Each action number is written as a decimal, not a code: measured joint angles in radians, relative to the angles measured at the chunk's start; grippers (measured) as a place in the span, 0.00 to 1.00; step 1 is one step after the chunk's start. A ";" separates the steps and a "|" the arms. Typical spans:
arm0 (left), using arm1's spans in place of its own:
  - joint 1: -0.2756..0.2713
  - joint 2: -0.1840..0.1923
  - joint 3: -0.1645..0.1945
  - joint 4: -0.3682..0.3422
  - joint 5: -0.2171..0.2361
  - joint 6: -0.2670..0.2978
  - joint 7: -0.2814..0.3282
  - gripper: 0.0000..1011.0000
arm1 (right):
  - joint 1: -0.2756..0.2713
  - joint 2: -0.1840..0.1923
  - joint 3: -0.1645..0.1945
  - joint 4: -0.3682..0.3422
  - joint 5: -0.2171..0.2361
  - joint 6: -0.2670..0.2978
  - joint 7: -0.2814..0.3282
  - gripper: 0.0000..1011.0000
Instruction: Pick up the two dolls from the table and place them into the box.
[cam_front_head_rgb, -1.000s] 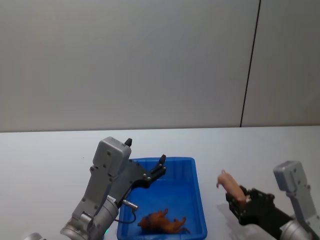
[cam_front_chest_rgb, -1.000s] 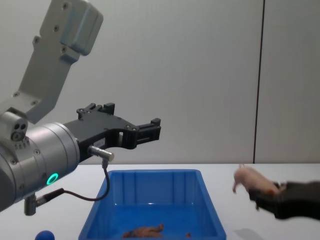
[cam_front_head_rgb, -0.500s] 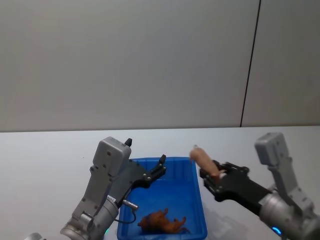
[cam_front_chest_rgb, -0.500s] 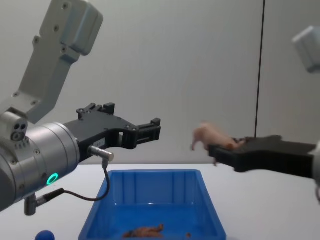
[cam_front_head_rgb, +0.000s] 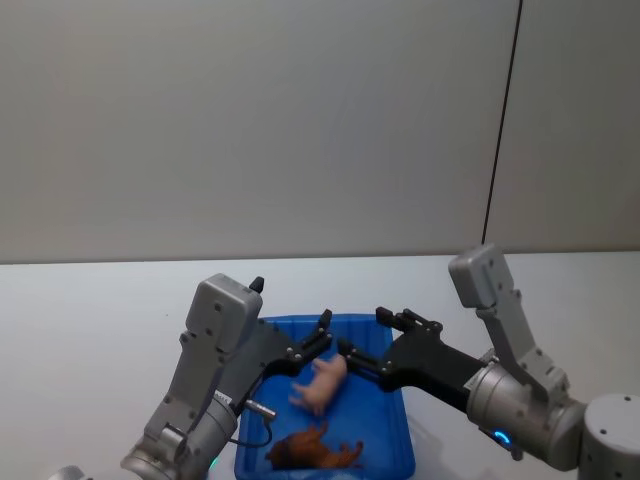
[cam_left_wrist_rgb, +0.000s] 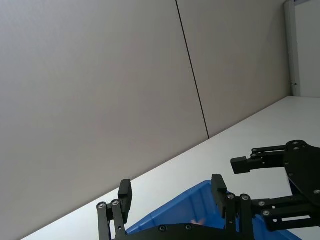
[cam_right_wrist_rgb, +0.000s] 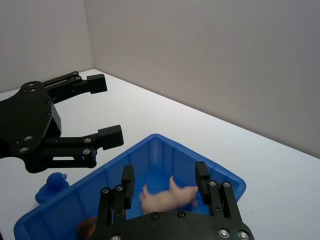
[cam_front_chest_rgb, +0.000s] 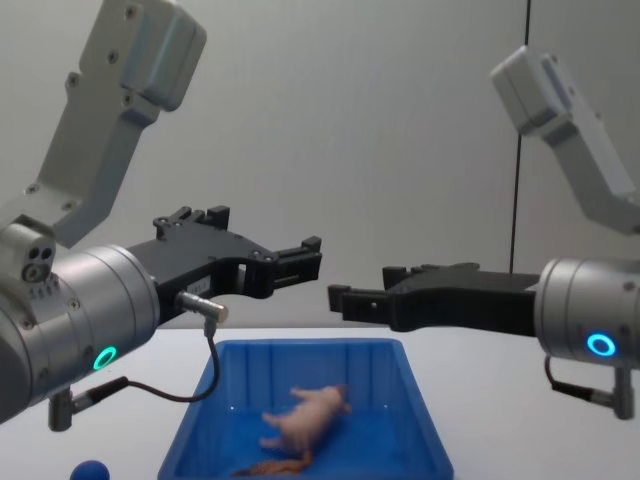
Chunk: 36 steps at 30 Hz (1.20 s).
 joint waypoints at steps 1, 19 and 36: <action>0.000 0.000 0.000 0.000 0.000 0.000 0.000 0.99 | 0.004 -0.002 -0.001 0.004 0.000 0.000 0.002 0.71; 0.000 0.000 0.000 0.000 0.000 0.000 0.000 0.99 | -0.019 0.040 0.024 -0.019 0.022 -0.025 0.010 0.99; 0.001 0.001 -0.001 -0.001 0.000 0.001 0.000 0.99 | -0.108 0.133 0.076 -0.081 0.090 -0.062 0.001 0.99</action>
